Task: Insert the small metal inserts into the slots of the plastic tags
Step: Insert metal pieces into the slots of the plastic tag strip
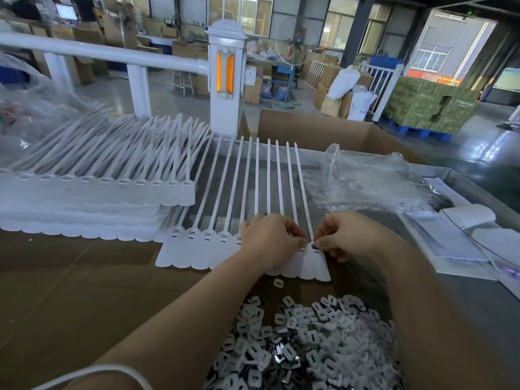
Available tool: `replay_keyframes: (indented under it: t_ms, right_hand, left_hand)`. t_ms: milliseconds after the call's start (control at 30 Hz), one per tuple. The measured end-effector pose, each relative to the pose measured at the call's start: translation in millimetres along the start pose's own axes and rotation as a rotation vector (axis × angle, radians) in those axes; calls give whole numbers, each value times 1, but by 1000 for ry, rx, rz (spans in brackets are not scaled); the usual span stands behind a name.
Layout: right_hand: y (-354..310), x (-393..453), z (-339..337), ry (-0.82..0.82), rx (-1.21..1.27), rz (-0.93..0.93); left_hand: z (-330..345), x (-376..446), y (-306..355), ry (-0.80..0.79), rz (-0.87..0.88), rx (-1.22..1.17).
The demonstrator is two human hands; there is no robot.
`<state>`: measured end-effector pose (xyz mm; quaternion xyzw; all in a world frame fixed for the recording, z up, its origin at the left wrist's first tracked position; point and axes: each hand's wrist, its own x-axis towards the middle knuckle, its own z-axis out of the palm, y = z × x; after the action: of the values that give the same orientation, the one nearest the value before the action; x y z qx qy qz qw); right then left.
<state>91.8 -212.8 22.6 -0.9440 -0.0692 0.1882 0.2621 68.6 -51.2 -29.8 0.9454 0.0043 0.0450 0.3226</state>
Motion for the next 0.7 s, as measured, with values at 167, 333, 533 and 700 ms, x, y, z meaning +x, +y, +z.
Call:
replay_keyframes:
  t_ms: [167, 333, 533, 700]
  right_hand:
    - [-3, 1, 1, 3, -71, -34]
    - [-3, -1, 1, -5, -85, -51]
    - [-3, -1, 1, -6, -94, -54]
    - [-2, 0, 1, -14, -100, -55]
  left_hand:
    - [1, 1, -1, 14, -1, -8]
    - [1, 1, -1, 10, -3, -7]
    - [1, 0, -1, 20, 1, -7]
    - [-3, -1, 1, -14, -1, -20]
